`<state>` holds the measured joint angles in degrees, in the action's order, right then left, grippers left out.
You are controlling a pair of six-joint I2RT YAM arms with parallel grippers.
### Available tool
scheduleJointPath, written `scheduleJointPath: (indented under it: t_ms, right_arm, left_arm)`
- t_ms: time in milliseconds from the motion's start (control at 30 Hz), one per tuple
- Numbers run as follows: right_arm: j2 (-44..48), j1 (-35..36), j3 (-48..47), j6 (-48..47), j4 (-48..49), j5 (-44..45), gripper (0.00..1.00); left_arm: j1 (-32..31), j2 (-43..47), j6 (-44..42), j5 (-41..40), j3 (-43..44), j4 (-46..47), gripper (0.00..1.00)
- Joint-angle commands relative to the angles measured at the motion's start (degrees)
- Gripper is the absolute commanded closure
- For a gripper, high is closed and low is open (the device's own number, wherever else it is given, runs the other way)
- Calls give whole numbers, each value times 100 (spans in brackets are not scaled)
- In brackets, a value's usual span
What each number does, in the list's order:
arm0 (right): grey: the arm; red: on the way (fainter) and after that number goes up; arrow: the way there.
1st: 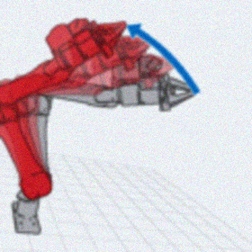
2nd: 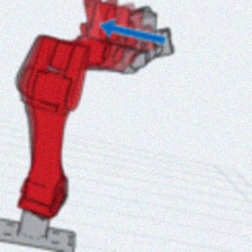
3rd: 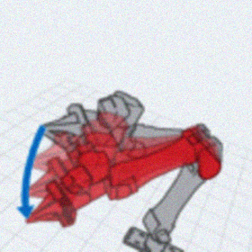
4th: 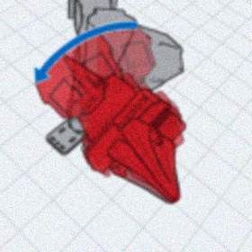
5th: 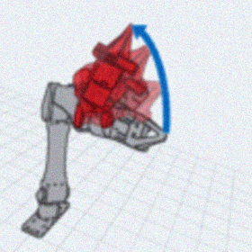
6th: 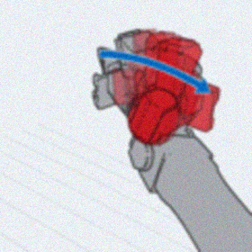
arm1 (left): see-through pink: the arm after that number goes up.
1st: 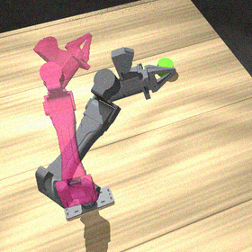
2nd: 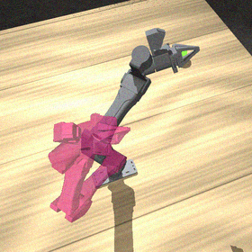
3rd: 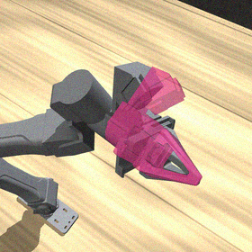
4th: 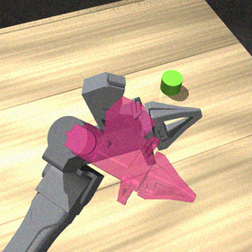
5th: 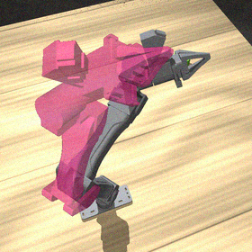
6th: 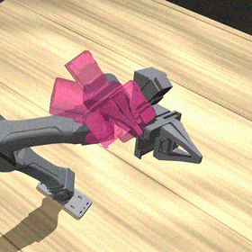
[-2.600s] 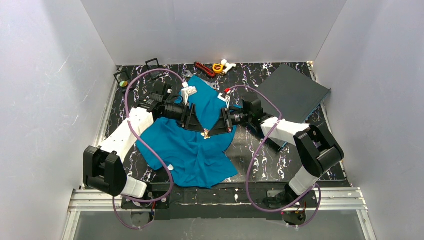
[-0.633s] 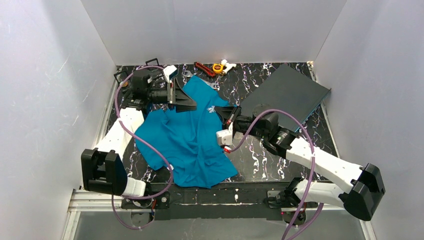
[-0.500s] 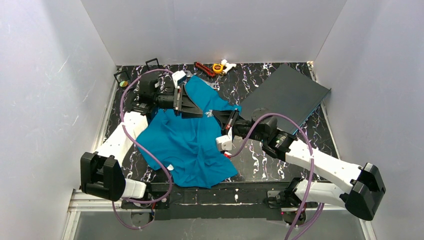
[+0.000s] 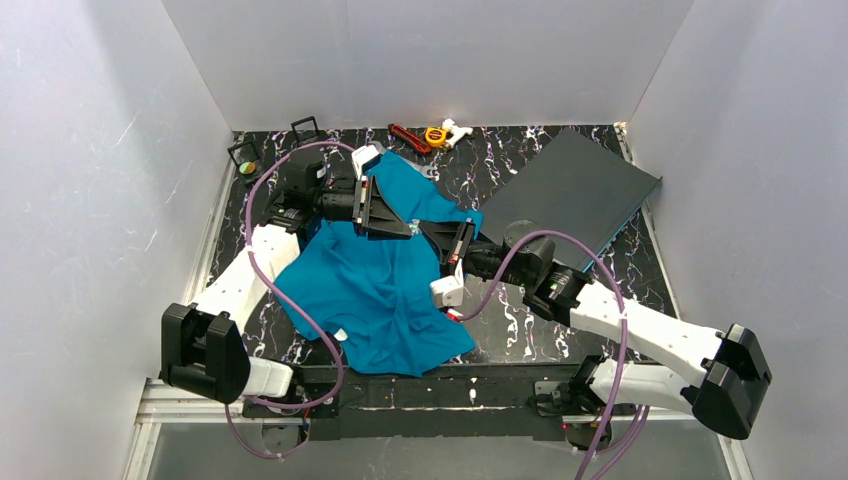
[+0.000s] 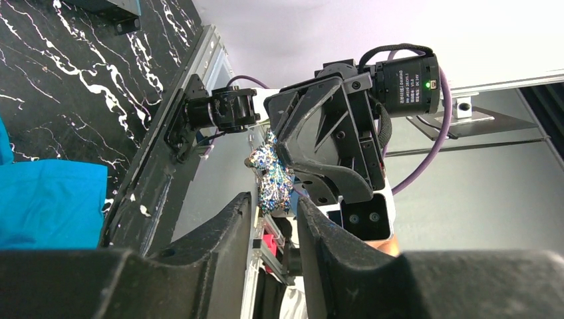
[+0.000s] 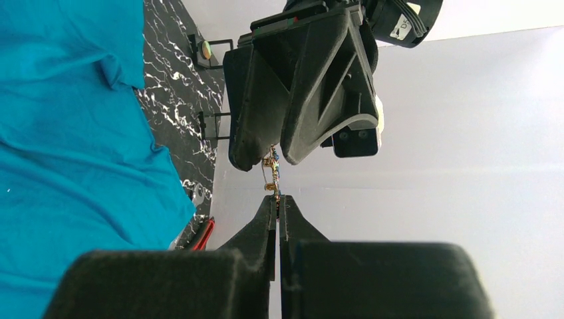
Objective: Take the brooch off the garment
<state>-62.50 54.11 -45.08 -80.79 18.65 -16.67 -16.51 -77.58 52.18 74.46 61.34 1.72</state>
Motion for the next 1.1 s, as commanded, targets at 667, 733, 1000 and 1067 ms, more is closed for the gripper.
scheduleJointPath:
  t_ms: [667,733,1000,1067]
  right_arm:
    - [239,126,278,-248,359,5,99]
    - [230,126,289,-276,335,18,77]
    - [235,126,330,-551,-25,463,13]
    - [260,125,372,-499,-74,615,3]
  left_arm:
    - [147,250,70,71,-77,118,100]
    - [142,266,69,86,-98,118,100]
    - [442,330,-60,-154,-195,149,100]
    - [552,256,-42,-239,-184,158,100]
